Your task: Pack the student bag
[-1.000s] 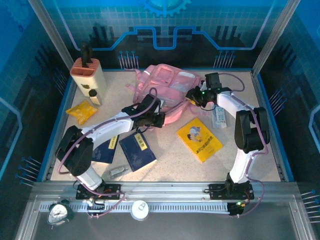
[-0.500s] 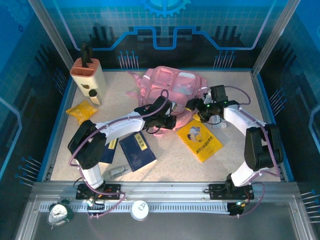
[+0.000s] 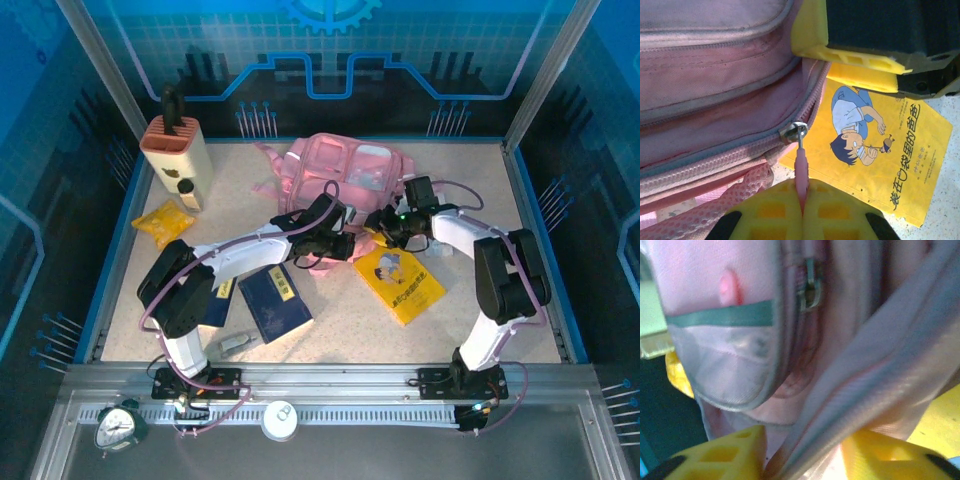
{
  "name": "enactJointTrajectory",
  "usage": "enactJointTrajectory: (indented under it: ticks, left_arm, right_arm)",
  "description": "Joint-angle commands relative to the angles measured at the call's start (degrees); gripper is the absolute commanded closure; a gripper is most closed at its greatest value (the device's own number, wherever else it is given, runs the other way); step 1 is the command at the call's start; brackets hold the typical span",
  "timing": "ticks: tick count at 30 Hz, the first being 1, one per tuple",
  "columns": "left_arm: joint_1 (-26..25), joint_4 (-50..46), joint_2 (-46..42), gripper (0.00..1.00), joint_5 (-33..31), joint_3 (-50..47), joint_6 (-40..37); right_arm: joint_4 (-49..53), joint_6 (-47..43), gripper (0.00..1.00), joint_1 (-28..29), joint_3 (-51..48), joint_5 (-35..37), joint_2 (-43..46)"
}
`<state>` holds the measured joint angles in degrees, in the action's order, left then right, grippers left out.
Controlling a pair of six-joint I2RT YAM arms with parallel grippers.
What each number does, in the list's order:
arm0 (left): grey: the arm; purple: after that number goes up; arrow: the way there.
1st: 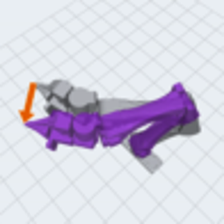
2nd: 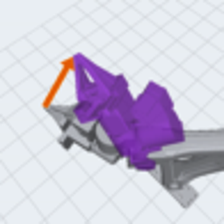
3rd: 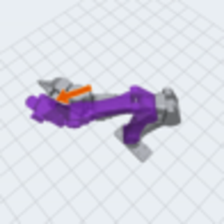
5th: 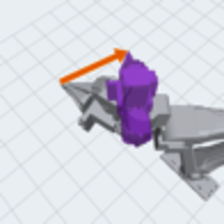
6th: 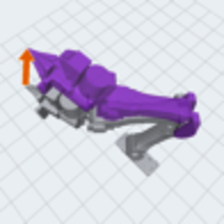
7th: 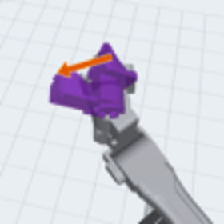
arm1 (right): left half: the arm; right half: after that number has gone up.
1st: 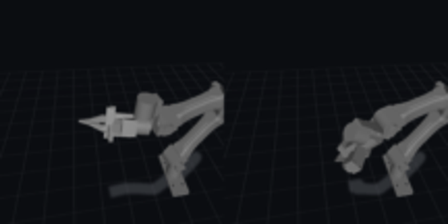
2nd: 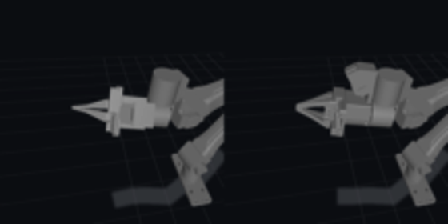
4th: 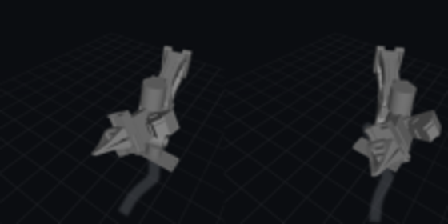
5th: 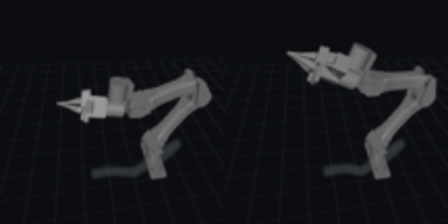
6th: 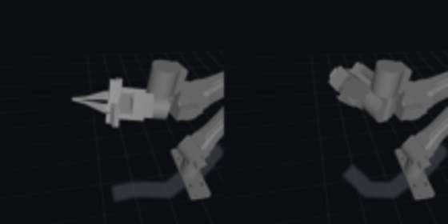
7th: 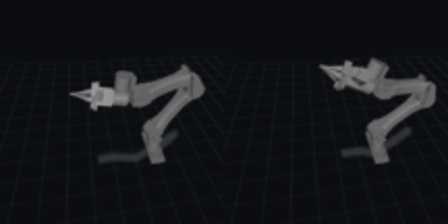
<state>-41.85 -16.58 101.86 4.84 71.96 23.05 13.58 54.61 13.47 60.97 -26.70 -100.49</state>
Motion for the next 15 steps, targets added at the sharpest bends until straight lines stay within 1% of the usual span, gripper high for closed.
enactJointTrajectory:
  ticks: [1, 3, 5, 6, 8, 10, 12, 14, 15]
  left_arm:
    - [-0.6, -0.3, -1.2, 1.00, 1.6, 2.1, -3.5]
    - [-0.4, -0.2, -2.6, 1.00, 3.1, 0.6, -5.9]
    - [-0.3, -1.9, -3.9, 1.00, 3.2, -0.4, -8.5]
    - [0.0, -3.0, -4.7, 1.00, 2.5, -1.1, -9.6]
    - [1.0, -4.9, -6.2, 1.00, 0.8, -2.9, -10.7]
    - [3.3, -6.2, -7.7, 1.00, -0.3, -5.2, -10.6]
    - [6.7, -8.1, -9.5, 1.00, 0.4, -7.4, -9.8]
    - [8.2, -9.6, -10.8, 1.00, 1.4, -8.7, -11.1]
    - [8.6, -9.8, -11.6, 1.00, 0.6, -9.5, -11.7]
  right_arm:
    - [1.9, -5.5, 0.75, 0.4, 3.5, 3.8, -0.9]
    - [3.7, -9.0, 0.87, 0.2, 5.5, 4.0, -1.9]
    - [7.6, -12.1, 0.97, -0.4, 8.6, 5.3, -3.1]
    - [8.7, -13.5, 0.99, -0.7, 9.8, 5.7, -3.5]
    - [10.1, -15.5, 1.00, -1.6, 11.7, 6.5, -4.0]
    - [10.6, -16.7, 1.00, -2.7, 13.1, 7.2, -4.2]
    - [11.6, -17.8, 1.00, -4.0, 15.2, 8.3, -4.9]
    - [12.8, -19.2, 1.00, -4.7, 17.5, 9.2, -6.0]
    - [13.9, -19.9, 1.00, -4.9, 19.0, 10.0, -6.8]
